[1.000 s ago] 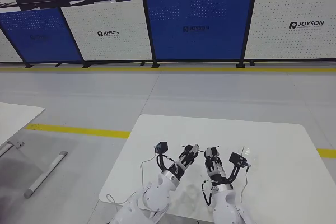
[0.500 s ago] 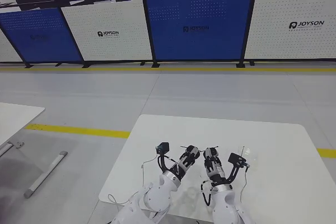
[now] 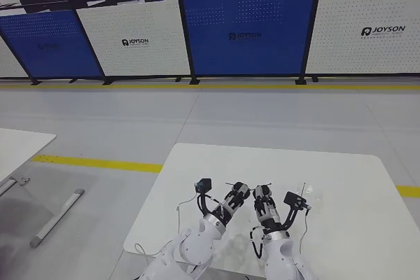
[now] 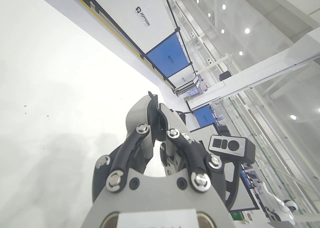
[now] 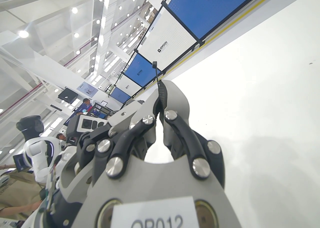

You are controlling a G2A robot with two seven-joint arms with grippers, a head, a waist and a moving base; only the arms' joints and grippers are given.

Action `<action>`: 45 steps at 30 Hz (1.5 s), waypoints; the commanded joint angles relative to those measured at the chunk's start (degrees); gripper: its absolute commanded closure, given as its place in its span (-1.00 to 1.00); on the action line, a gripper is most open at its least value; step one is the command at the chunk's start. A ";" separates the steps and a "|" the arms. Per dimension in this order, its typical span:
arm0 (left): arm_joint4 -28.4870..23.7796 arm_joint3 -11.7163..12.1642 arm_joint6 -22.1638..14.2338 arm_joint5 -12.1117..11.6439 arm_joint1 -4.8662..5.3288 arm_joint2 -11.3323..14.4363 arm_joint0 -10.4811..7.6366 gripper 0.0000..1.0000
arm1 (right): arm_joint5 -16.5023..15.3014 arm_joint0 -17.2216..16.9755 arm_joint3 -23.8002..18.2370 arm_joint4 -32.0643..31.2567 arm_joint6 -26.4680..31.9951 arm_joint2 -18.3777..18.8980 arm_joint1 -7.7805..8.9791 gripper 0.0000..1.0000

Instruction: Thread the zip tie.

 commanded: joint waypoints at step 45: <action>-0.01 -0.23 -1.55 1.31 -0.02 -1.07 0.24 1.00 | -0.71 -1.20 -1.64 0.37 -1.77 1.55 0.21 1.00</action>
